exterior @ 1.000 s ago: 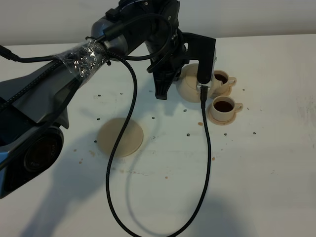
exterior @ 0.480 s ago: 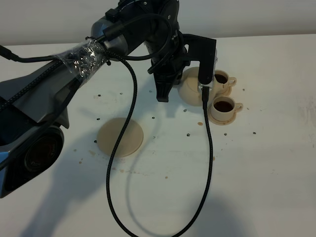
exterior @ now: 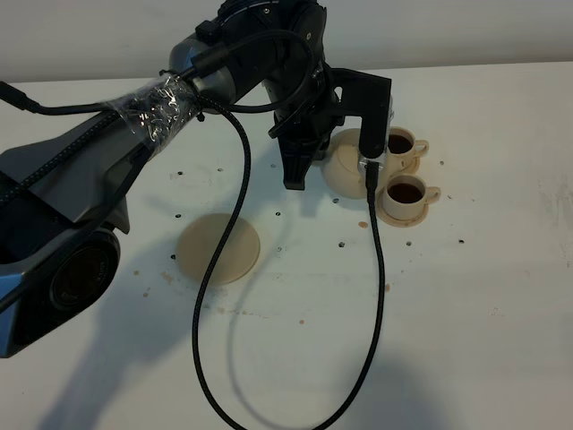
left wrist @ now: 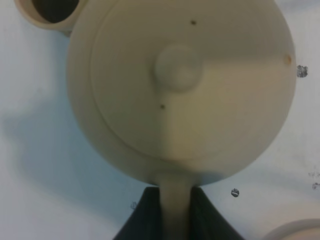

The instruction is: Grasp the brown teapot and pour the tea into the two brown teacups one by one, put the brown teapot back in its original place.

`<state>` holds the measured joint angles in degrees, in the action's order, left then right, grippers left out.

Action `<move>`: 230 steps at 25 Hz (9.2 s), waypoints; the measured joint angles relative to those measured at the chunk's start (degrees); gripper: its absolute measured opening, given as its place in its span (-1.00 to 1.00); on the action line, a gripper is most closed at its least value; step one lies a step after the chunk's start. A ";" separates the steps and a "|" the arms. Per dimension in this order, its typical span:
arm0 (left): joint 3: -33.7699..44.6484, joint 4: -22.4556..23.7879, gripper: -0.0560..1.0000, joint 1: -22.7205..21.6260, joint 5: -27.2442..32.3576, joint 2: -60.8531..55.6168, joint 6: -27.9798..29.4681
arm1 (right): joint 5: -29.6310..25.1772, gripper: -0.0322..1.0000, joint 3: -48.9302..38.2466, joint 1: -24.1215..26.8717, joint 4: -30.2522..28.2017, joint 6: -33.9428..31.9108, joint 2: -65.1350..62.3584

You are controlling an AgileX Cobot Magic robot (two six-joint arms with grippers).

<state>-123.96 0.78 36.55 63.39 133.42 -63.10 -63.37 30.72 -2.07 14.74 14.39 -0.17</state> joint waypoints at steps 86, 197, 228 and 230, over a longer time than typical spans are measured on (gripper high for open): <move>63.92 7.33 -0.74 -9.61 -27.58 -29.98 38.65 | 0.00 -0.77 0.00 0.00 0.04 0.00 0.00; 97.06 -5.88 0.11 -37.98 -2.65 -128.67 57.86 | 0.00 -0.77 0.00 0.00 0.06 0.00 0.00; 97.51 -2.30 0.10 -37.98 -2.64 -133.67 61.46 | 0.00 -0.77 0.00 0.00 0.06 0.00 0.00; 97.51 -2.30 0.10 -37.98 -2.64 -133.67 61.46 | 0.00 -0.77 0.00 0.00 0.06 0.00 0.00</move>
<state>-26.45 -1.51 -1.44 60.74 -0.25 -1.64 -63.37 30.72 -2.07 14.80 14.39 -0.17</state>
